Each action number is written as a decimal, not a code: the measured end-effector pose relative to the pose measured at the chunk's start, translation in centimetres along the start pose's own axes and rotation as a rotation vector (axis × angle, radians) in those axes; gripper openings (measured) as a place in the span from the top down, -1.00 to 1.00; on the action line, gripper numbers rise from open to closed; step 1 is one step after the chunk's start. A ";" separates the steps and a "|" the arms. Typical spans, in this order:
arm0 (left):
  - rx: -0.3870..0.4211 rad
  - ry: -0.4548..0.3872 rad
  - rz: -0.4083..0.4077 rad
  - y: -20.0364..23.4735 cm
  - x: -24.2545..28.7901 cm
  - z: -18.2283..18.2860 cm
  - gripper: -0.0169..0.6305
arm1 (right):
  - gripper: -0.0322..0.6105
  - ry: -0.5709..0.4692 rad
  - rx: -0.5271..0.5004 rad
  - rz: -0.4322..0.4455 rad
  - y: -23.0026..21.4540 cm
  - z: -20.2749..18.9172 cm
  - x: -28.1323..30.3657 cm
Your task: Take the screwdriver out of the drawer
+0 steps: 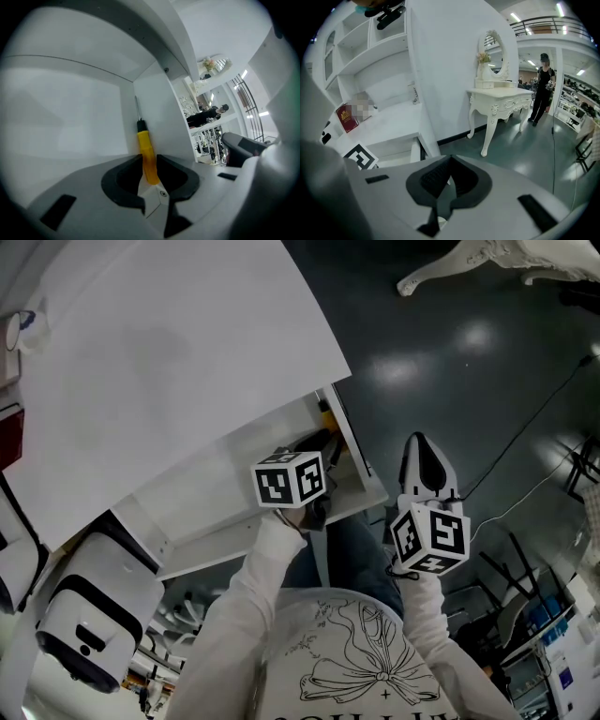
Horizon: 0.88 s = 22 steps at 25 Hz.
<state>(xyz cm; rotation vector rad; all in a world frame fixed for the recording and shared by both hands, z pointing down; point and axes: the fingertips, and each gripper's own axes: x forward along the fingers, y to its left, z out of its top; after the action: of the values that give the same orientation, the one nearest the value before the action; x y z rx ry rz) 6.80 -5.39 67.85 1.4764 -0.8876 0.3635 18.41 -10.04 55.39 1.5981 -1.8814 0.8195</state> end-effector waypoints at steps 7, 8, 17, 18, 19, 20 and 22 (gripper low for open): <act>-0.021 -0.003 -0.003 0.2 0.3 0.0 0.68 | 0.89 0.000 -0.005 -0.001 -0.2 -0.2 0.0; -0.031 -0.003 -0.004 0.2 0.3 0.0 0.69 | 0.89 0.000 -0.005 -0.001 -0.2 -0.2 0.0; -0.007 0.001 0.050 0.6 -0.7 -0.2 0.85 | 0.89 -0.003 -0.007 0.013 0.6 -0.3 0.0; -0.004 0.006 0.054 0.7 -0.9 -0.3 0.85 | 0.89 -0.003 -0.007 0.016 0.7 -0.3 0.0; -0.003 0.010 0.056 0.9 -1.1 -0.4 0.86 | 0.89 -0.003 -0.007 0.018 0.9 -0.2 0.1; -0.004 0.014 0.060 1.0 -1.3 -0.4 0.86 | 0.89 -0.004 -0.006 0.021 1.0 -0.2 0.1; 0.000 0.015 0.073 1.4 -1.7 -0.5 0.86 | 0.89 -0.005 -0.007 0.024 1.1 -0.2 0.1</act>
<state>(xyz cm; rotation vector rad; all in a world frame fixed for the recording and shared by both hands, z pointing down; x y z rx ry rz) 4.89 -4.28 67.72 1.4422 -0.9310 0.4280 17.35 -9.84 55.51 1.5780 -1.9077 0.8191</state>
